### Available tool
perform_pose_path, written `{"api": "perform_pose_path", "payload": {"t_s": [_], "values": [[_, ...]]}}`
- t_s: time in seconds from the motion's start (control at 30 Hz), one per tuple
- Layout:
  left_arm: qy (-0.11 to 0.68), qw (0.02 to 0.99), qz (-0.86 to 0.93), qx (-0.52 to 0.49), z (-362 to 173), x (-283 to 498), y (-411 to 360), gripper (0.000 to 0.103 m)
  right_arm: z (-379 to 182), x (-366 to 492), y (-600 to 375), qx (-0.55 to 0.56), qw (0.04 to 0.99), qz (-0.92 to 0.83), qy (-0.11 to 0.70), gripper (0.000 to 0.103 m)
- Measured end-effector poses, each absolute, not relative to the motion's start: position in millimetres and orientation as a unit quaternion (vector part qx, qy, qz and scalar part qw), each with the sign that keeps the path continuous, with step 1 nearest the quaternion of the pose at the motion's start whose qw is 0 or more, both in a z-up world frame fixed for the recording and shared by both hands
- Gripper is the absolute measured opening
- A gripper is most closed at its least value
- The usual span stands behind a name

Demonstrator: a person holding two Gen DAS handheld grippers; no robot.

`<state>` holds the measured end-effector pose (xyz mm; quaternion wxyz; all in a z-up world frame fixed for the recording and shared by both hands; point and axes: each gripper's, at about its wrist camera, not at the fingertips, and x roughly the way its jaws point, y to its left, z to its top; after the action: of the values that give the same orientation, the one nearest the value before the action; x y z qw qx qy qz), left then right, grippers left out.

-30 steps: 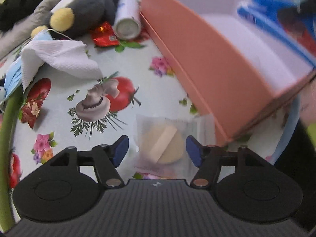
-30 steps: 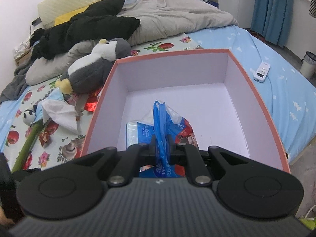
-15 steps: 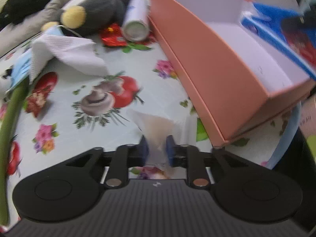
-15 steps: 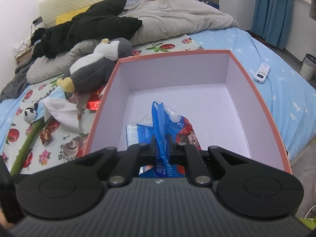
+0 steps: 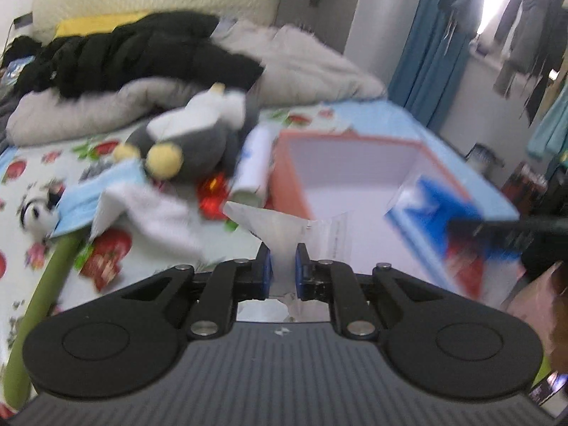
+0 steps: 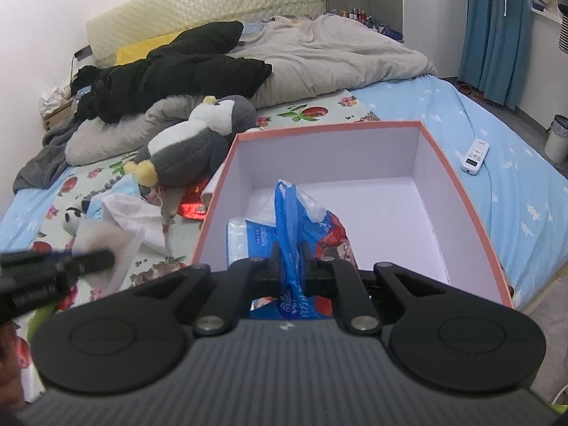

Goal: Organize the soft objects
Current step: 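Open the right tool over the box while the left tool releases the sponge bag inside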

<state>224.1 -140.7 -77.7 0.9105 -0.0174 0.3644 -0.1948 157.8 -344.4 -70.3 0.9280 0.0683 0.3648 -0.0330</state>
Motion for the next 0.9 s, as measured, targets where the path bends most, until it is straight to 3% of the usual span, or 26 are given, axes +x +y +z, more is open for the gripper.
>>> {"api": "perform_pose_path", "payload": {"t_s": [0.23,0.67,0.77,0.8,0.83,0.9], "values": [[0.366,0.9,-0.234,-0.024,-71.5,257.0,-196.5,0.016,-75.2,177.7,-359.8,0.056,0.929,-0.041,0.364,0.012],[0.441,0.86,-0.259,0.003,-137.0,306.1,-261.4,0.017,-132.0,211.6,-402.0,0.097,0.893,-0.069,0.433,0.013],[0.449,0.857,-0.254,0.002,-139.4,306.6,-258.7,0.035,-135.5,211.4,-405.4,0.112,0.887,-0.075,0.443,0.019],[0.449,0.857,-0.254,-0.003,-137.3,305.7,-256.2,0.044,-134.7,210.4,-406.7,0.118,0.884,-0.079,0.445,0.028],[0.447,0.858,-0.253,-0.005,-134.2,304.4,-254.5,0.046,-132.4,208.7,-407.4,0.124,0.884,-0.082,0.444,0.037],[0.435,0.865,-0.252,-0.001,-124.4,298.1,-250.3,0.047,-123.6,202.6,-406.8,0.132,0.888,-0.083,0.433,0.039]]}}
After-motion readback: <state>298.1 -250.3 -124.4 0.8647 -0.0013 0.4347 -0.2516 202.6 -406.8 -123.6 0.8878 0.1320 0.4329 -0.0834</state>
